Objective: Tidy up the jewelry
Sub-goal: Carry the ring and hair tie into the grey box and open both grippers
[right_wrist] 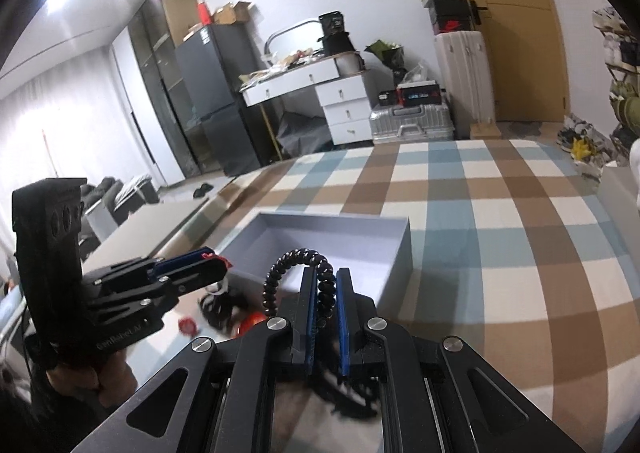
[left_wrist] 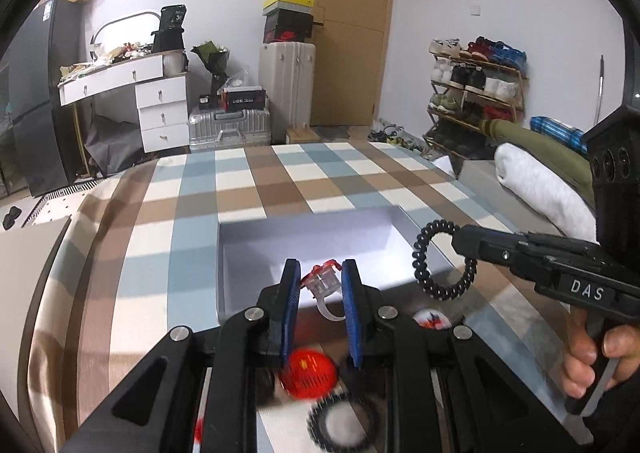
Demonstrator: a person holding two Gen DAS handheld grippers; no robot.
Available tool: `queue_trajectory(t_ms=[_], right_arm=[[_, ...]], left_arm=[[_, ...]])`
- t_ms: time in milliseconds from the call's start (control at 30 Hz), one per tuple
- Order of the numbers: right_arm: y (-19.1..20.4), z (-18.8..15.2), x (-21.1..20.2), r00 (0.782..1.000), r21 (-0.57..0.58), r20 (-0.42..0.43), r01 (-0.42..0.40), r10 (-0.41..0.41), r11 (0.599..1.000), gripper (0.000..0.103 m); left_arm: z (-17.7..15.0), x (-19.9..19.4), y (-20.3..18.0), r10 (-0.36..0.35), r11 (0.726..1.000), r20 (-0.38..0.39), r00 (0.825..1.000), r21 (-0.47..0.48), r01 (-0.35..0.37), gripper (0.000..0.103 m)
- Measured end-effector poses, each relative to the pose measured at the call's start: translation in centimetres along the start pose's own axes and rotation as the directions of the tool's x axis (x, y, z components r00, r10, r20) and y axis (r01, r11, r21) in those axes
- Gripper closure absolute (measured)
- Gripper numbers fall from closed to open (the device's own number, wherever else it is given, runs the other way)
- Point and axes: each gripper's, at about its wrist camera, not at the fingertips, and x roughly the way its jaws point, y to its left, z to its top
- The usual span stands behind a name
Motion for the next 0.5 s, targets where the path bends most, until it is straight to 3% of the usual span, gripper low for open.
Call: queue_trajectory(t_ms=[300, 500], right_arm=[[-0.8, 1.2, 3.1, 0.999, 0.042, -0.024, 0.028, -0.027, 0.999, 0.094], [-1.2, 1.0, 4.9, 0.997, 0.064, -0.067, 0.036, -0.032, 0.997, 0.094]], left_arm=[[0.7, 2.7, 1.3, 0.043, 0.999, -0.008, 0.999, -0.009, -0.043, 0.087], [0.4, 3.5, 1.2, 0.045, 0.999, -0.057, 0.997, -0.001, -0.045, 0.087]])
